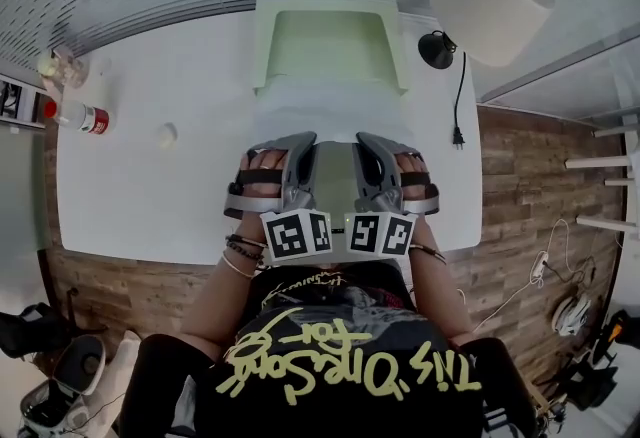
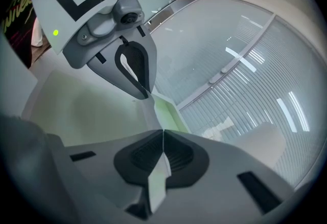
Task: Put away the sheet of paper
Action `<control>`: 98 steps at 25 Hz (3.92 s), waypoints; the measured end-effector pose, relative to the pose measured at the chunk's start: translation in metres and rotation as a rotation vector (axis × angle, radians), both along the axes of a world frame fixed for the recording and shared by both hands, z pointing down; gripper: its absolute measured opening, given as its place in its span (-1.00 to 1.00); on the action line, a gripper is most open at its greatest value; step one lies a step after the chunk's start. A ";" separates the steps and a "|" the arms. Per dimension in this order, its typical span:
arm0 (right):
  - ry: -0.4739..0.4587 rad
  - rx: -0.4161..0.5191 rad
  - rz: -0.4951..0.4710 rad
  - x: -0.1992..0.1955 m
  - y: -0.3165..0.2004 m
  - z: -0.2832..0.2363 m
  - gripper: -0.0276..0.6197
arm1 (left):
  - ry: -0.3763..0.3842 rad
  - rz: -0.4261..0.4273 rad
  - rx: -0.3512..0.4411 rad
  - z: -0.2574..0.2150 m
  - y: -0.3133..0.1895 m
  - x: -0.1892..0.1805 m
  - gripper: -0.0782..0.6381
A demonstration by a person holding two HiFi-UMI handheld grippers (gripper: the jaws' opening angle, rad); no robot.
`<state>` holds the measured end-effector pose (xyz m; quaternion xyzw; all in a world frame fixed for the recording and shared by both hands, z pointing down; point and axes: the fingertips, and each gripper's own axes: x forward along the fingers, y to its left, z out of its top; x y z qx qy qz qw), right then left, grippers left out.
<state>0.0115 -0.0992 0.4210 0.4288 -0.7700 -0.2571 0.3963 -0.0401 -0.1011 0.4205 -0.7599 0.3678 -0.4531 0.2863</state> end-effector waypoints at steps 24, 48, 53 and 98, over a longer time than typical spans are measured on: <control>-0.016 -0.049 -0.019 0.001 -0.014 0.024 -0.89 | -0.020 -0.029 -0.029 0.026 -0.014 0.000 -0.76; -0.025 -0.076 -0.059 -0.004 -0.028 0.039 -0.89 | -0.038 -0.081 -0.034 0.041 -0.031 -0.008 -0.76; -0.022 -0.076 -0.068 -0.005 -0.032 0.043 -0.89 | -0.051 -0.089 -0.031 0.045 -0.036 -0.010 -0.76; -0.012 -0.072 -0.060 -0.004 -0.068 0.049 -0.89 | -0.049 -0.111 -0.037 0.051 -0.072 -0.010 -0.76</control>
